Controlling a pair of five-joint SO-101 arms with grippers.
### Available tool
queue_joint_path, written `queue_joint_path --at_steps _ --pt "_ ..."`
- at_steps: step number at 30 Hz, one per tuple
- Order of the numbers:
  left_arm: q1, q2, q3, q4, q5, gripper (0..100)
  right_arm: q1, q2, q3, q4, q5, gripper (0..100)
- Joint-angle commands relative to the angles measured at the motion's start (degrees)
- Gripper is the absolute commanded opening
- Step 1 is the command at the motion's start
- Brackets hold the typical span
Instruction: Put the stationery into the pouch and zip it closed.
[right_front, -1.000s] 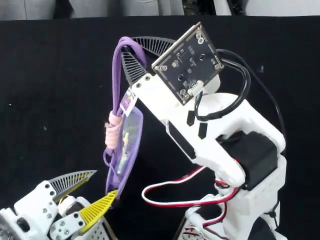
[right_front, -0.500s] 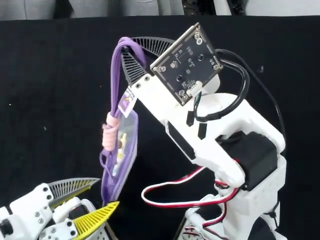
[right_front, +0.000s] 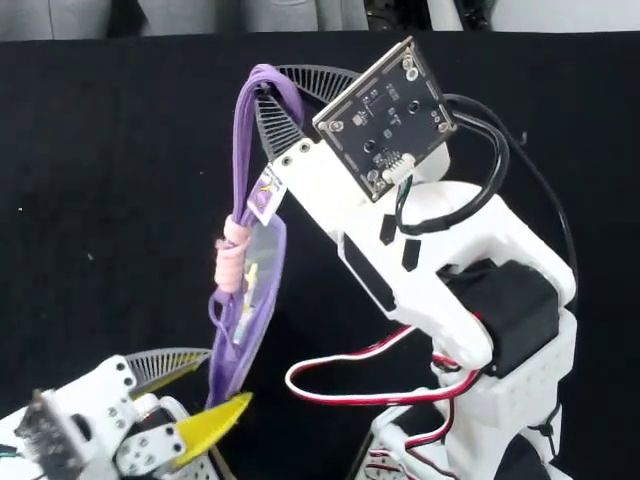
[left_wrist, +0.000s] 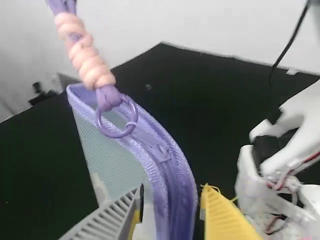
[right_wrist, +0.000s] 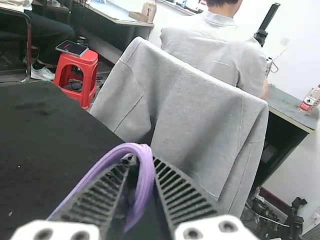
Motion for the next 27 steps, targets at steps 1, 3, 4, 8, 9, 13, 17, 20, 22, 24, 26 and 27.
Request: queue_joint_path --at_steps 1,3,4,8,9,13,17,20,22,24,26,27 --pt "-6.7 1.5 2.9 -3.9 -2.5 19 0.7 -0.9 -0.9 -1.2 0.3 1.1" --pt "-8.1 1.5 3.9 -5.9 -3.2 19 0.6 -0.9 -0.9 -1.2 0.2 1.1" --pt "-8.3 1.5 4.4 -7.1 -3.3 19 0.6 -0.9 -0.9 -1.2 0.2 1.1" --pt "-8.2 1.5 5.1 -9.5 -3.3 19 0.6 -0.9 -0.9 -1.1 0.3 1.1" --pt "-8.2 1.5 5.1 -9.5 -3.3 19 0.6 -0.9 -0.9 -1.1 0.3 1.1" --pt "-8.1 1.5 4.7 -9.7 -3.3 7 0.8 -0.9 -1.0 -1.1 0.4 1.1" --pt "-8.1 1.5 5.2 -9.7 -3.3 3 0.9 -1.0 -1.0 -1.1 0.4 1.1" --pt "-8.1 1.5 4.8 -9.7 -3.3 3 1.0 -1.0 -1.0 -1.1 0.4 1.1" --pt "-8.1 1.4 4.5 -9.7 -3.3 3 1.1 -1.0 -1.0 -1.1 0.4 1.1" --pt "-8.1 1.4 3.3 -9.3 -3.3 3 1.9 -1.0 -1.1 -1.3 0.5 1.1" --pt "-8.7 1.4 0.6 -9.3 -3.3 3 5.3 -0.8 -1.1 -1.9 0.5 1.1" --pt "-8.7 1.4 -1.5 -9.3 -3.3 3 6.9 -0.7 -1.1 -2.9 0.5 1.1"
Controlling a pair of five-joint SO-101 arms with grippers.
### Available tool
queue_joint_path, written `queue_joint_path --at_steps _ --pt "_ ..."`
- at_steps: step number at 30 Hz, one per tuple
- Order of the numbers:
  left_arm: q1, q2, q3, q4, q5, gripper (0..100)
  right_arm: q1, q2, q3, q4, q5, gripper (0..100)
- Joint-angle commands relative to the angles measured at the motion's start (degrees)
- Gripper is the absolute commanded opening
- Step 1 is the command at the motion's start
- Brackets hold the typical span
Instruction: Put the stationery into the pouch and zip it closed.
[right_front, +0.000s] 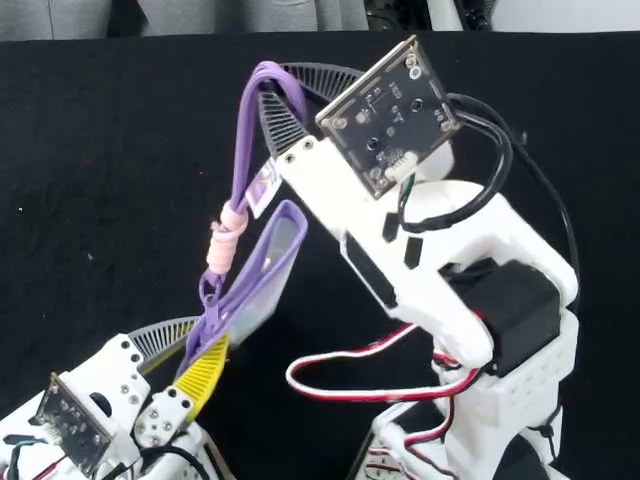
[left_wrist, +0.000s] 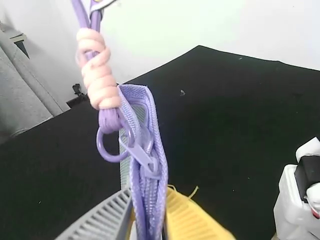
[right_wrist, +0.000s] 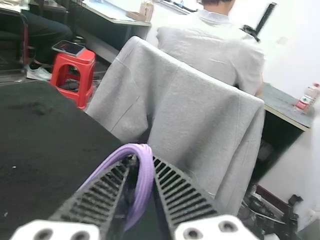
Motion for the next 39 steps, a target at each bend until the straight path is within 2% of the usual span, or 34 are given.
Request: queue_joint_path --at_steps 1,5,7,11,15,27,32,36,39 --pt "-0.4 1.4 -8.5 -1.0 -0.4 3 7.6 -0.6 -0.8 -4.0 0.5 1.1" --pt "-0.7 1.4 -16.6 -1.0 -0.4 3 16.8 -0.5 -0.4 -6.9 0.1 1.1" --pt "-3.5 1.4 -18.9 -1.0 -0.4 3 20.3 -0.5 -0.7 -7.2 0.0 1.1" --pt "-11.3 1.4 -21.0 -1.5 -0.4 3 23.9 -0.2 -0.1 -9.1 0.0 1.1" --pt "-15.0 1.3 -21.0 -1.7 -0.4 3 26.2 2.5 0.8 -12.2 0.0 1.1" --pt "-15.2 -1.4 -25.5 -1.3 -0.4 3 29.4 17.9 0.1 -22.3 -0.1 1.1" --pt "-15.2 -1.4 -25.9 -1.2 -0.4 3 33.1 20.9 0.1 -25.8 -0.4 1.1" --pt "-15.2 -1.4 -25.5 -0.8 -0.4 3 37.6 21.7 0.1 -28.3 -5.5 1.1" --pt "-15.2 -1.4 -25.3 -0.9 -0.4 3 39.6 21.8 0.1 -28.9 -6.3 1.1"
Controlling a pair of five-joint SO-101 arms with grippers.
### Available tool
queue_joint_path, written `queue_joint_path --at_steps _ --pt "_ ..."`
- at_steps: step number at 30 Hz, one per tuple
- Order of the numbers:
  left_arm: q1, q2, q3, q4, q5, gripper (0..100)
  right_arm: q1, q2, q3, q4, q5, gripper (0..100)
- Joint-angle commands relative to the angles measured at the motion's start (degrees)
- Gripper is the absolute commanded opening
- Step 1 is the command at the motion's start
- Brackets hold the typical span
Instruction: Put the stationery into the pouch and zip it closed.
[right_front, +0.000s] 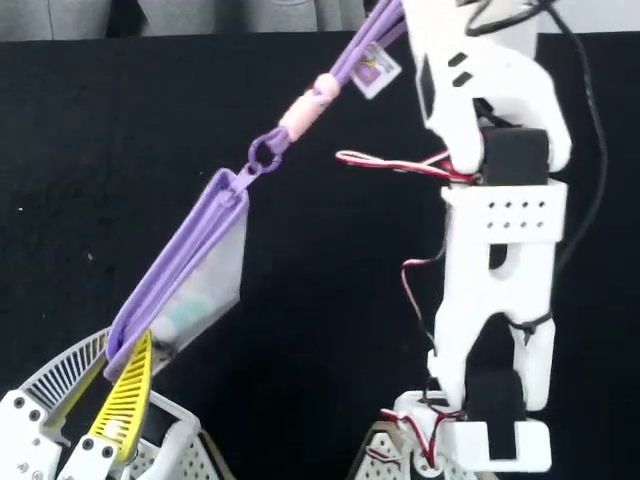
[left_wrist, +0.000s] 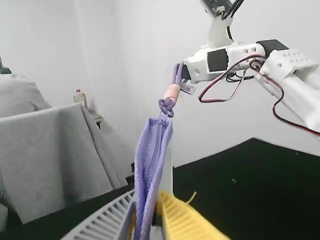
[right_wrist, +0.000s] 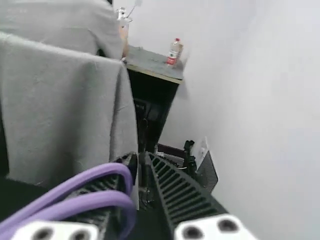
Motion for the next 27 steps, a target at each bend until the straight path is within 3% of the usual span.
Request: queue_joint_path --at_steps 1,10,14,22,25,27 --pt "-0.9 -0.9 -4.0 -0.4 -0.2 3 7.3 0.8 -0.9 -2.7 -1.8 1.1" --pt "-0.9 -0.6 -3.7 0.5 -0.1 3 7.3 3.7 -3.4 -1.8 -2.1 1.1" --pt "-0.9 -0.4 5.0 -2.4 -0.4 3 3.5 3.0 -7.3 4.7 -1.9 1.1" --pt "-1.8 -0.4 38.3 -22.8 -4.6 3 -3.3 0.6 -14.8 17.2 -0.7 1.1" --pt "-6.3 -0.4 47.5 -31.6 -4.4 5 -5.0 0.3 -15.9 19.4 2.1 1.1" --pt "-11.1 -0.4 52.2 -37.0 -2.0 13 -5.5 0.7 -16.0 19.6 2.9 1.1"
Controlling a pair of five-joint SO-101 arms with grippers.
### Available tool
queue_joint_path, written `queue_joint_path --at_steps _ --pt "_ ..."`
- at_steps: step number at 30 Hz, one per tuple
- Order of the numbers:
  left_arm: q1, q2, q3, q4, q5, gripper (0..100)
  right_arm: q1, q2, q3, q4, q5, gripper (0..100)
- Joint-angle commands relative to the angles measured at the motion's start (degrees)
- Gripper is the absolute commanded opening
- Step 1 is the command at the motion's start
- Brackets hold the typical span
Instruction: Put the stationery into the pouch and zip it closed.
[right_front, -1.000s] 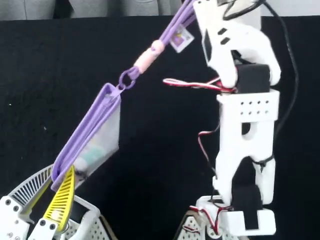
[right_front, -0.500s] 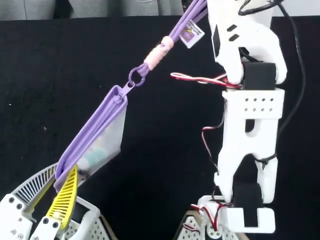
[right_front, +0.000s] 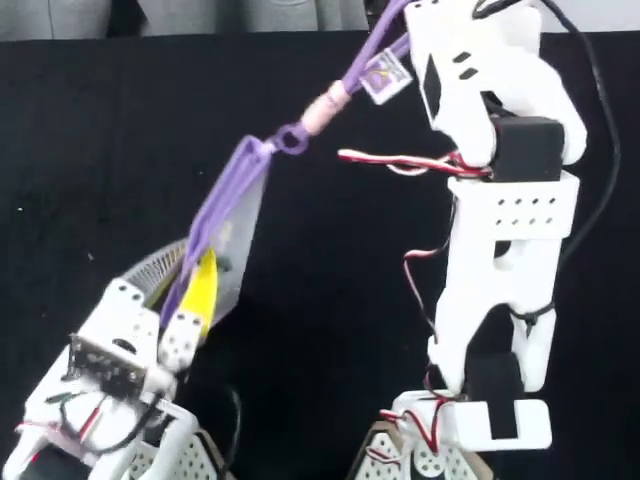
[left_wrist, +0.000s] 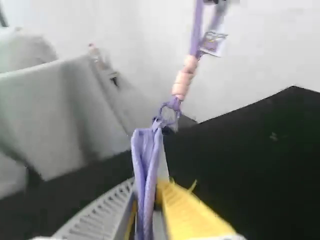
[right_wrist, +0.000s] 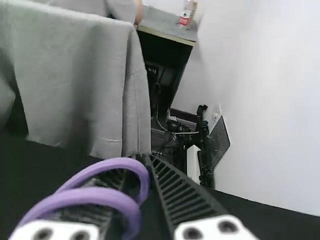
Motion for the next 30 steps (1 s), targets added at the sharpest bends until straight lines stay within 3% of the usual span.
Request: queue_joint_path --at_steps 1,4,15,25,30 --pt "-9.8 1.0 12.6 -12.0 4.5 19 -2.0 -2.4 -3.4 0.7 2.3 1.1" --pt "-13.9 0.9 13.4 -13.2 9.3 29 -2.5 -2.3 -3.1 0.3 2.5 1.1" --pt "-12.1 0.4 -10.9 -1.4 8.7 29 -2.5 -1.1 -3.2 0.4 2.5 1.1" --pt "-20.2 0.8 -44.7 9.6 8.8 29 -2.1 8.1 -4.0 -3.2 2.5 1.2" --pt "-20.1 0.4 -48.0 15.9 8.7 29 0.5 15.9 -4.3 -7.3 2.5 1.2"
